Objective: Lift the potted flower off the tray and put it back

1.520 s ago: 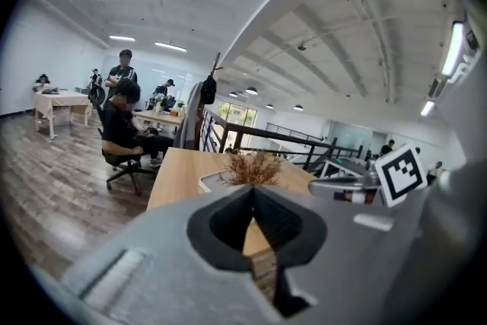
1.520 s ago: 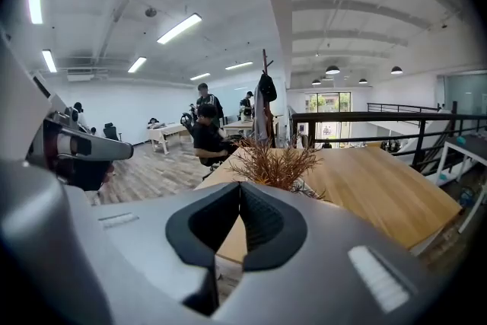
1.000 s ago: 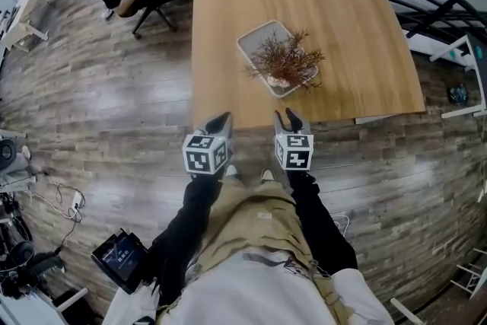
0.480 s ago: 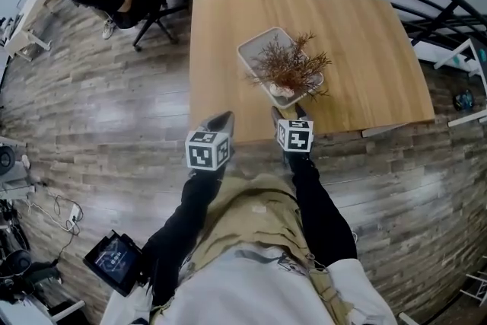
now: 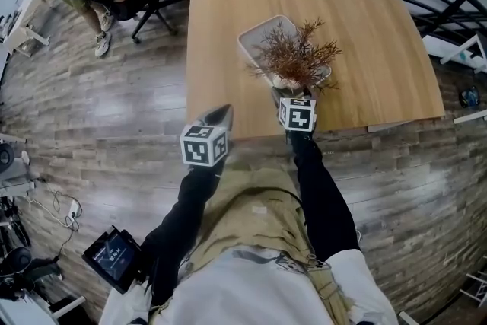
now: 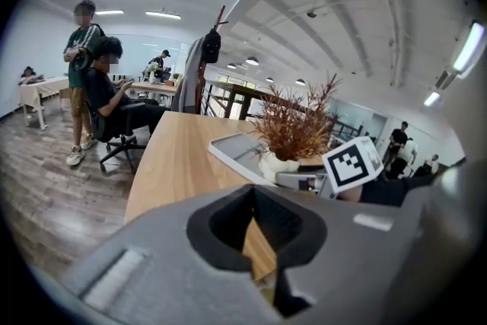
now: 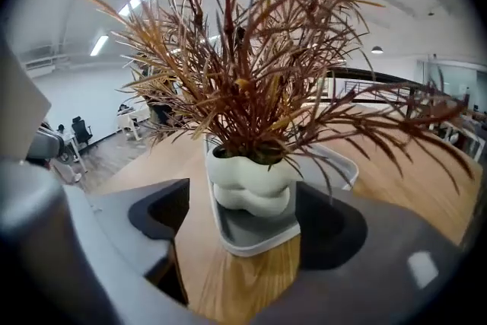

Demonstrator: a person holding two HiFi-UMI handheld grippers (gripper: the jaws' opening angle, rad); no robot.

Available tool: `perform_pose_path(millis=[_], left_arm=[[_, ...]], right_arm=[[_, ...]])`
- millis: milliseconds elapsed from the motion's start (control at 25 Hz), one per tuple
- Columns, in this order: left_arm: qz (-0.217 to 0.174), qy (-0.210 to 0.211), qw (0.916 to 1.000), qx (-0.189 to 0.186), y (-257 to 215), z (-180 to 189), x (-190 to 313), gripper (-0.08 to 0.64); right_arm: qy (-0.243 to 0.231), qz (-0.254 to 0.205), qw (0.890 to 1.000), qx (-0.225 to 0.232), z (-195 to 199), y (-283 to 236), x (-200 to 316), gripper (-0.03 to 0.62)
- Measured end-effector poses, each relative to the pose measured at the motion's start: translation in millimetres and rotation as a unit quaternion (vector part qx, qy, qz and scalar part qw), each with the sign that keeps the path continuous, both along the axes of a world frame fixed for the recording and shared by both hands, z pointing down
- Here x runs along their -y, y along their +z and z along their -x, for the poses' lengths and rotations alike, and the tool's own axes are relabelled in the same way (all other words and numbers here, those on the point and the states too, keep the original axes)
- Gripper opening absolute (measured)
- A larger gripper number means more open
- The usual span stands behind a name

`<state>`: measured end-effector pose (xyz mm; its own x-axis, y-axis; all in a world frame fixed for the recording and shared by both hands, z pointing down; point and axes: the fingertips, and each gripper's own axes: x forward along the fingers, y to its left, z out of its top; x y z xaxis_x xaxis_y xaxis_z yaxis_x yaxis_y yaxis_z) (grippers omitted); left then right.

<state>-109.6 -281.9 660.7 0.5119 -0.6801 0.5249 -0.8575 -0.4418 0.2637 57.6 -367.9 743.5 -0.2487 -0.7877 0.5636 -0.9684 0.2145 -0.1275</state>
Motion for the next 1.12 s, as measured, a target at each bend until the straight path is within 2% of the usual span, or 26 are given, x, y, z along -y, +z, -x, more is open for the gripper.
perform_pose_path(millis=[160, 400, 760, 1120], left_arm=[[-0.010, -0.004, 0.9999, 0.001, 18, 2, 9, 0.002], [-0.025, -0.012, 0.9996, 0.007, 22, 9, 9, 0.002], [-0.023, -0.023, 0.9994, 0.010, 28, 26, 5, 0.002], [-0.026, -0.032, 0.9991, -0.009, -27, 52, -17, 0.002]], right_arm=[[0.005, -0.011, 1.000, -0.001, 1, 22, 24, 0.451], [0.019, -0.016, 1.000, -0.010, -3, 25, 42, 0.463], [0.041, -0.020, 0.999, -0.020, -5, 33, 54, 0.485], [0.016, 0.003, 0.999, -0.052, 14, -28, 13, 0.482]])
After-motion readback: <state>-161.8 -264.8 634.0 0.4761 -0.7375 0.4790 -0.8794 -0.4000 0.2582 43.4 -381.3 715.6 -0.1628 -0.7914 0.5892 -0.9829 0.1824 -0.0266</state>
